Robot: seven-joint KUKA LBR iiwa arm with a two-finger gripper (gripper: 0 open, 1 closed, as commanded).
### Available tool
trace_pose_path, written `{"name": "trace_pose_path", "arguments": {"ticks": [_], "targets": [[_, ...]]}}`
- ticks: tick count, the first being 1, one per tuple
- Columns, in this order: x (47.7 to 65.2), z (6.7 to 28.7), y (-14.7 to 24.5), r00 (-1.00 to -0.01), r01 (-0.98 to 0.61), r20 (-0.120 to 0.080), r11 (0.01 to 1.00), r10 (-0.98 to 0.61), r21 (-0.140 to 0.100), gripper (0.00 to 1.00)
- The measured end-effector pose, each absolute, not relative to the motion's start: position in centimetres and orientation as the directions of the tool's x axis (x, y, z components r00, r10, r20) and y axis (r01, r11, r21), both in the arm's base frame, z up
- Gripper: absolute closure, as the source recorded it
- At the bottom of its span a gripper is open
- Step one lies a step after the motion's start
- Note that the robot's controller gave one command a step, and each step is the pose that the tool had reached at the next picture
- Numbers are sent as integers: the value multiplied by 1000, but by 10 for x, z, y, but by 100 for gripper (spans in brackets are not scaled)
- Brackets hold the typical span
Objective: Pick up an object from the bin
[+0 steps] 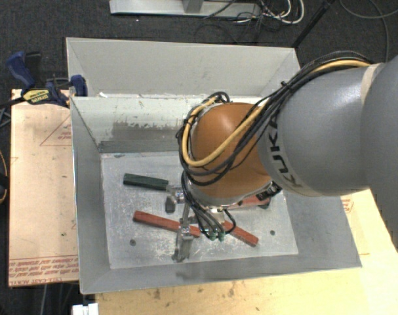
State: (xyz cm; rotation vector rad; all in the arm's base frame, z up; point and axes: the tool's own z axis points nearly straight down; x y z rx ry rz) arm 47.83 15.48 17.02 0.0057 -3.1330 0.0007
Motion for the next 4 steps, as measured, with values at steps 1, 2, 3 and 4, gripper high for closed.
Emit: {"name": "trace_pose_path", "arguments": {"ticks": [1, 2, 3, 4], "targets": [[480, 174, 154, -1000, 0, 1, 1000, 0, 1, 0], [493, 99, 136, -998, 66, -5, 998, 66, 3, 0], [499, 69, 138, -999, 35, 1, 999, 35, 1, 0], [500, 69, 135, -998, 70, 1, 998, 70, 1, 0]]}}
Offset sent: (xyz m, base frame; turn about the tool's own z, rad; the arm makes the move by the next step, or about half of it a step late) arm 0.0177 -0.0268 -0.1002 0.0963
